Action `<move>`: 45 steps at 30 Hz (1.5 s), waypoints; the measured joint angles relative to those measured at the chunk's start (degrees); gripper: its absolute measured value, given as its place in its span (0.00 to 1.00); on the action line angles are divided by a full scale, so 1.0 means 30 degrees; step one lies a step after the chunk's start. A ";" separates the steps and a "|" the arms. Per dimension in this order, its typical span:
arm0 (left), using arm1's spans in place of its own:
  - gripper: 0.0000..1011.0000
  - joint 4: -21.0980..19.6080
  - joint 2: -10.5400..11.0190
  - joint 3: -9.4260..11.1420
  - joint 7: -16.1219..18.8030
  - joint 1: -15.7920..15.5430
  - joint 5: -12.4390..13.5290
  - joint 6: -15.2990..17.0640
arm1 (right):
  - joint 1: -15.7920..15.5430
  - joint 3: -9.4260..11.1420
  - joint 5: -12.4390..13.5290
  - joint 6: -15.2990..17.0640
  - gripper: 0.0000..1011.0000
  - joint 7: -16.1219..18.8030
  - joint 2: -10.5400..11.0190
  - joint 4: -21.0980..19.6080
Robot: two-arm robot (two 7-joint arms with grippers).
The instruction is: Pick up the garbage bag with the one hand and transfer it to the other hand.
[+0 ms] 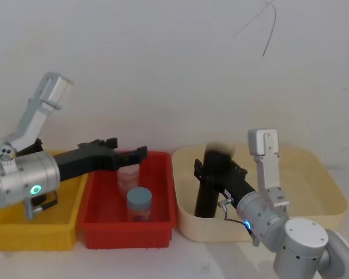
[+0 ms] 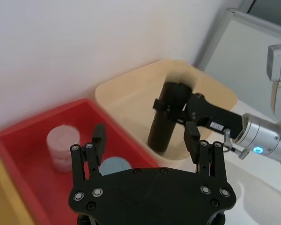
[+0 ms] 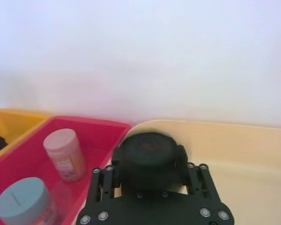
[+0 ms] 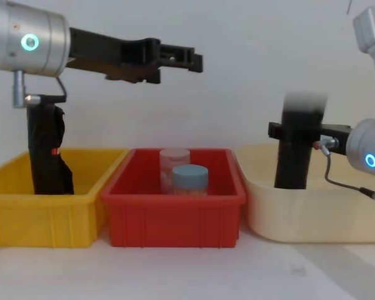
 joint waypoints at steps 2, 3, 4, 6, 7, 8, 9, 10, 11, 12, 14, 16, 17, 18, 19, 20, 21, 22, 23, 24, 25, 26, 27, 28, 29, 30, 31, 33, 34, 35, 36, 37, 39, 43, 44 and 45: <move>0.99 -0.0153 0.0138 -0.0132 0.0176 0.0233 -0.0077 0.0073 | 0.0063 0.0064 -0.0020 0.0037 0.67 -0.0067 -0.0039 0.0091; 0.99 -0.0199 0.0182 -0.0177 0.0222 0.0300 -0.0100 0.0095 | 0.0110 0.0150 -0.0029 0.0080 0.73 -0.0119 -0.0066 0.0159; 0.99 -0.0242 0.0223 -0.0217 0.0271 0.0365 -0.0120 0.0115 | 0.0130 0.0189 -0.0029 0.0092 0.74 -0.0147 -0.0079 0.0181; 0.99 -0.0350 0.0324 -0.0323 0.0392 0.0528 -0.0181 0.0165 | 0.0188 0.0329 -0.0027 0.0163 0.80 -0.0221 -0.0128 0.0211; 0.99 -0.0380 0.0353 -0.0353 0.0431 0.0575 -0.0198 0.0179 | 0.0197 0.0356 -0.0019 0.0175 0.83 -0.0230 -0.0139 0.0210; 0.99 -0.0410 0.0378 -0.0374 0.0453 0.0613 -0.0210 0.0190 | 0.0216 0.0422 -0.0009 0.0199 0.85 -0.0258 -0.0160 0.0211; 0.99 -0.0465 0.0432 -0.0433 0.0520 0.0705 -0.0237 0.0211 | 0.0241 0.0532 0.0011 0.0219 0.88 -0.0316 -0.0189 0.0202; 0.99 -0.0489 0.0456 -0.0457 0.0552 0.0739 -0.0246 0.0221 | 0.0248 0.0591 0.0031 0.0232 0.90 -0.0347 -0.0198 0.0186; 0.99 -0.0511 0.0479 -0.0483 0.0578 0.0779 -0.0256 0.0234 | 0.0258 0.0648 0.0047 0.0238 0.92 -0.0369 -0.0206 0.0168; 0.99 -0.0557 0.0523 -0.0522 0.0626 0.0847 -0.0281 0.0259 | 0.0282 0.0764 0.0077 0.0239 0.96 -0.0425 -0.0223 0.0107; 0.99 -0.0609 0.0576 -0.0576 0.0689 0.0924 -0.0310 0.0284 | 0.0307 0.0909 0.0096 0.0227 0.99 -0.0490 -0.0238 0.0013; 0.99 -0.0644 0.0607 -0.0613 0.0724 0.0973 -0.0326 0.0298 | 0.0349 0.1073 0.0106 0.0142 0.99 -0.0609 -0.0241 -0.0106; 0.99 -0.0668 0.0638 -0.0640 0.0755 0.1019 -0.0343 0.0315 | 0.0370 0.1134 0.0106 0.0101 0.99 -0.0647 -0.0242 -0.0149; 0.99 -0.0684 0.0645 -0.0649 0.0770 0.1035 -0.0350 0.0322 | 0.0422 0.1280 0.0101 0.0005 0.99 -0.0721 -0.0232 -0.0244; 0.99 -0.0702 0.0655 -0.0661 0.0781 0.1050 -0.0357 0.0326 | 0.0450 0.1333 0.0084 -0.0068 0.99 -0.0765 -0.0221 -0.0281; 0.99 -0.0712 0.0665 -0.0673 0.0791 0.1067 -0.0363 0.0330 | 0.0480 0.1387 0.0063 -0.0133 0.99 -0.0821 -0.0208 -0.0311; 0.99 -0.0723 0.0689 -0.0692 0.0814 0.1097 -0.0372 0.0339 | 0.0548 0.1502 -0.0003 -0.0277 0.99 -0.0903 -0.0172 -0.0379; 0.99 -0.0734 0.0698 -0.0703 0.0827 0.1111 -0.0379 0.0342 | 0.0598 0.1560 -0.0051 -0.0355 0.99 -0.0945 -0.0142 -0.0416; 0.99 -0.0747 0.0704 -0.0710 0.0838 0.1126 -0.0384 0.0347 | 0.0641 0.1607 -0.0097 -0.0432 0.99 -0.0983 -0.0116 -0.0440; 0.99 -0.0767 0.0721 -0.0725 0.0857 0.1150 -0.0390 0.0355 | 0.0730 0.1692 -0.0212 -0.0594 0.99 -0.1070 -0.0055 -0.0496; 0.99 -0.0776 0.0729 -0.0731 0.0864 0.1161 -0.0395 0.0357 | 0.0775 0.1721 -0.0303 -0.0705 0.99 -0.1117 -0.0018 -0.0522; 0.99 -0.0783 0.0736 -0.0739 0.0871 0.1174 -0.0397 0.0360 | 0.0838 0.1764 -0.0383 -0.0785 0.99 -0.1148 0.0033 -0.0563; 0.99 -0.0786 0.0742 -0.0745 0.0879 0.1186 -0.0399 0.0363 | 0.0882 0.1789 -0.0461 -0.0866 0.99 -0.1179 0.0071 -0.0591; 0.99 -0.0796 0.0751 -0.0755 0.0892 0.1204 -0.0406 0.0370 | 0.0964 0.1829 -0.0609 -0.1029 0.99 -0.1227 0.0156 -0.0661; 0.99 -0.0801 0.0755 -0.0761 0.0900 0.1211 -0.0410 0.0371 | 0.1001 0.1845 -0.0703 -0.1098 0.99 -0.1239 0.0201 -0.0701; 0.99 -0.0814 0.0765 -0.0772 0.0912 0.1226 -0.0415 0.0376 | 0.1039 0.1859 -0.0765 -0.1195 0.99 -0.1241 0.0262 -0.0759; 0.99 -0.0818 0.0768 -0.0774 0.0917 0.1235 -0.0416 0.0378 | 0.1063 0.1867 -0.0817 -0.1255 0.99 -0.1241 0.0303 -0.0806; 0.99 -0.0832 0.0781 -0.0785 0.0930 0.1254 -0.0420 0.0384 | 0.1102 0.1896 -0.0975 -0.1416 0.99 -0.1152 0.0484 -0.1040; 0.99 -0.0837 0.0785 -0.0788 0.0934 0.1260 -0.0422 0.0384 | 0.1102 0.1897 -0.0994 -0.1433 0.99 -0.1103 0.0524 -0.1103; 0.99 -0.0841 0.0792 -0.0793 0.0940 0.1269 -0.0424 0.0389 | 0.1101 0.1897 -0.1013 -0.1442 0.99 -0.1020 0.0560 -0.1160; 0.99 -0.0841 0.0792 -0.0793 0.0940 0.1269 -0.0424 0.0389 | 0.1085 0.1897 -0.1023 -0.1443 0.99 -0.0936 0.0607 -0.1222; 0.99 -0.0847 0.0798 -0.0799 0.0945 0.1274 -0.0428 0.0392 | 0.1040 0.1888 -0.1026 -0.1435 0.99 -0.0778 0.0662 -0.1360; 0.99 -0.0852 0.0803 -0.0804 0.0953 0.1285 -0.0434 0.0398 | 0.0947 0.1858 -0.1025 -0.1368 0.99 -0.0603 0.0735 -0.1539; 0.99 -0.0860 0.0808 -0.0812 0.0962 0.1300 -0.0441 0.0405 | 0.0555 0.1727 -0.0948 -0.1010 0.99 0.0031 0.0932 -0.2081; 0.99 -0.0860 0.0810 -0.0812 0.0964 0.1303 -0.0444 0.0405 | 0.0482 0.1699 -0.0911 -0.0899 0.99 0.0175 0.0961 -0.2168; 0.99 -0.0863 0.0812 -0.0813 0.0965 0.1304 -0.0447 0.0405 | 0.0411 0.1666 -0.0882 -0.0819 0.99 0.0289 0.0988 -0.2259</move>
